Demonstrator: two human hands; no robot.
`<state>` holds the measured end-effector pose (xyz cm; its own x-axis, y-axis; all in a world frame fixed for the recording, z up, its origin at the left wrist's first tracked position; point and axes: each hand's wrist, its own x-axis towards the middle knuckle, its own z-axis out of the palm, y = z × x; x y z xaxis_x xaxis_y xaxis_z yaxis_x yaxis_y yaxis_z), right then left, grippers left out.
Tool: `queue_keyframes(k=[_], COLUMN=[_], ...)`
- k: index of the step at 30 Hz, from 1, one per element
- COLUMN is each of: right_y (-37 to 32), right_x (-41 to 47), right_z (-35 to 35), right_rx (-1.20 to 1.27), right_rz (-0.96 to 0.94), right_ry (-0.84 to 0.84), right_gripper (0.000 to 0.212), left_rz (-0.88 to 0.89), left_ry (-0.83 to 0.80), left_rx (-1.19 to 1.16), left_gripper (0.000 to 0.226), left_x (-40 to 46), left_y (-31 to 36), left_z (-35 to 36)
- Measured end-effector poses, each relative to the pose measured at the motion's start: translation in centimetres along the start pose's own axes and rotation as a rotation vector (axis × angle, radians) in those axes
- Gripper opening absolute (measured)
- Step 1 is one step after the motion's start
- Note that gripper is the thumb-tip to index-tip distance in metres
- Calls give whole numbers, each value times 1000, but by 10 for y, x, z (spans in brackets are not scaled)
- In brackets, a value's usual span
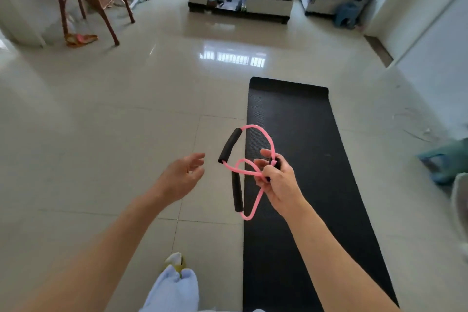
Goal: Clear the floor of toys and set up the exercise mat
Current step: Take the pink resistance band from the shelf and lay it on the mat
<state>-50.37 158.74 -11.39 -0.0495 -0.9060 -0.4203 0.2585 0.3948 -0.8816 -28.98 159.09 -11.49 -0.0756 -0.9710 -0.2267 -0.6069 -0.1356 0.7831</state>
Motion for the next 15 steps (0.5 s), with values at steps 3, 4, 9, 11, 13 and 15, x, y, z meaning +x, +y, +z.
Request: queue_keyframes(k=[3,4,9,11,13,15], right_y=[-7,-8,-6,-6,-10,-14], right_x=[10,11,21,21,24,30], right_z=[16,19,26,22,12,-2], right_rx=[65,85,204,233,251,279], right_rz=[-18,-24,-68,-82,-90,-90], right_ry=[118,142,284,332,392,452], right_gripper=[32,32,30,29,28,28], left_rz=[87,116,251,306,402,533], left_ry=[-84,-103,-208,-232,-266,-307], left_rx=[56,78,137,132,121,142], left_gripper=[41,41,41,41,41,36], left_x=[40,50,101,114,127,138], left_y=[5,7,22,34,48,63], left_z=[-21,-25,-30,-20,-1,20])
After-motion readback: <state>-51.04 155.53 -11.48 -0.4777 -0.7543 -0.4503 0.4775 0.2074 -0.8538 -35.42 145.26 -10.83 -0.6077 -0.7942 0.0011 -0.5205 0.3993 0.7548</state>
